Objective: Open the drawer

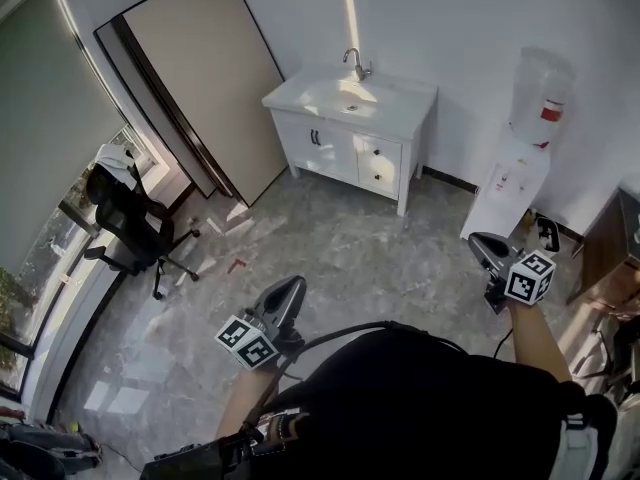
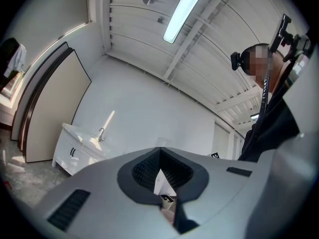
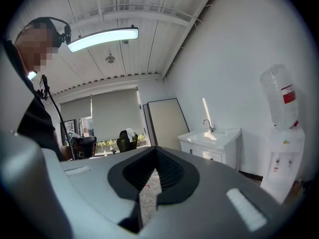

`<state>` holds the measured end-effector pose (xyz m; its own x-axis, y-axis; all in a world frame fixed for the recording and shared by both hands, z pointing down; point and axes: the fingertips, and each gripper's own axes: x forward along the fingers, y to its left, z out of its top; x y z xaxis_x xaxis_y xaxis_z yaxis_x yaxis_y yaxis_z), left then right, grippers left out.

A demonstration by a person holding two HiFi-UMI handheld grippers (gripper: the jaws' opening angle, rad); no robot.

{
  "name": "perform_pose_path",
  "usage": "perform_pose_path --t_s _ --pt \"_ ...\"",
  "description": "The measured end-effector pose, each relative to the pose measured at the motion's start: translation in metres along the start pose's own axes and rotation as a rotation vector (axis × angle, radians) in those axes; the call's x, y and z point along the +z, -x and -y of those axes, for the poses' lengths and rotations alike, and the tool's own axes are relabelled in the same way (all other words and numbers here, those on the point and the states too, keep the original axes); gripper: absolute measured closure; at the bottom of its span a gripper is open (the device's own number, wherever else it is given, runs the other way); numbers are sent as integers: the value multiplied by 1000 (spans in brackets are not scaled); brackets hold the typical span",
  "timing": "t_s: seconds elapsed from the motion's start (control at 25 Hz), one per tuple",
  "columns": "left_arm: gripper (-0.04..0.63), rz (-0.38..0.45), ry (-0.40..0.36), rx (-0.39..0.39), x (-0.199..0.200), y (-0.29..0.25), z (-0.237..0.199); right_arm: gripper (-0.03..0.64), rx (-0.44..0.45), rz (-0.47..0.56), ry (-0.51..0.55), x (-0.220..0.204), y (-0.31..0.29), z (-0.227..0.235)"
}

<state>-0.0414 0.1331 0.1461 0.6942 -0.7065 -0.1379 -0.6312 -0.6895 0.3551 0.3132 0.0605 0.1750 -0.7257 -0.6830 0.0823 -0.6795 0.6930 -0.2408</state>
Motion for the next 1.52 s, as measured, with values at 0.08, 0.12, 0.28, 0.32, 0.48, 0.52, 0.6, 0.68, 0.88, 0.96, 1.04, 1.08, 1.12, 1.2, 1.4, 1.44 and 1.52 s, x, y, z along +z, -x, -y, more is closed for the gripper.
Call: perform_pose_path --t_s 0.08,0.12,0.28,0.32,0.48,0.52,0.6,0.68,0.88,0.96,1.04,1.08,1.12,1.2,1.4,1.44,1.52 --pt "595 -2 5 13 -6 -29 4 615 14 1 -12 5 -1 31" --pt "595 -8 5 20 -9 -41 5 615 23 0 -18 7 -3 44" --pt "595 -8 -4 52 -12 -78 1 615 53 -8 -38 8 -15 87" --pt "595 -8 -5 56 -13 -86 -1 615 58 -9 -44 7 -19 95" --pt "595 -21 -3 62 -12 -106 -20 615 77 -17 -44 5 -39 111" --pt "595 -20 0 61 -11 -109 -27 615 74 -21 -45 5 -44 114" --pt "595 -17 8 57 -8 -117 -45 615 57 -28 -51 4 -56 123" --pt "595 -18 18 40 -5 -125 -68 615 34 -32 -54 3 -73 131" --pt "595 -14 30 -37 19 -146 -140 615 -38 -2 -47 16 -129 137" --pt "595 -23 29 -69 38 -152 -172 615 -58 7 -43 23 -154 130" --pt "595 -34 13 -103 58 -160 -201 615 -86 19 -32 31 -178 127" --pt "595 -37 9 -118 67 -165 -216 615 -104 32 -36 35 -188 127" --pt "595 -38 9 -133 75 -169 -230 615 -121 41 -43 39 -200 128" --pt "595 -44 19 -162 86 -177 -257 615 -145 34 -49 40 -223 126" --pt "595 -88 60 -217 82 -196 -309 615 -182 -8 -58 29 -270 126" --pt "595 -94 70 -222 81 -199 -317 615 -186 -15 -57 28 -277 126" --pt "595 -97 82 -234 81 -202 -329 615 -194 -28 -50 28 -287 126"
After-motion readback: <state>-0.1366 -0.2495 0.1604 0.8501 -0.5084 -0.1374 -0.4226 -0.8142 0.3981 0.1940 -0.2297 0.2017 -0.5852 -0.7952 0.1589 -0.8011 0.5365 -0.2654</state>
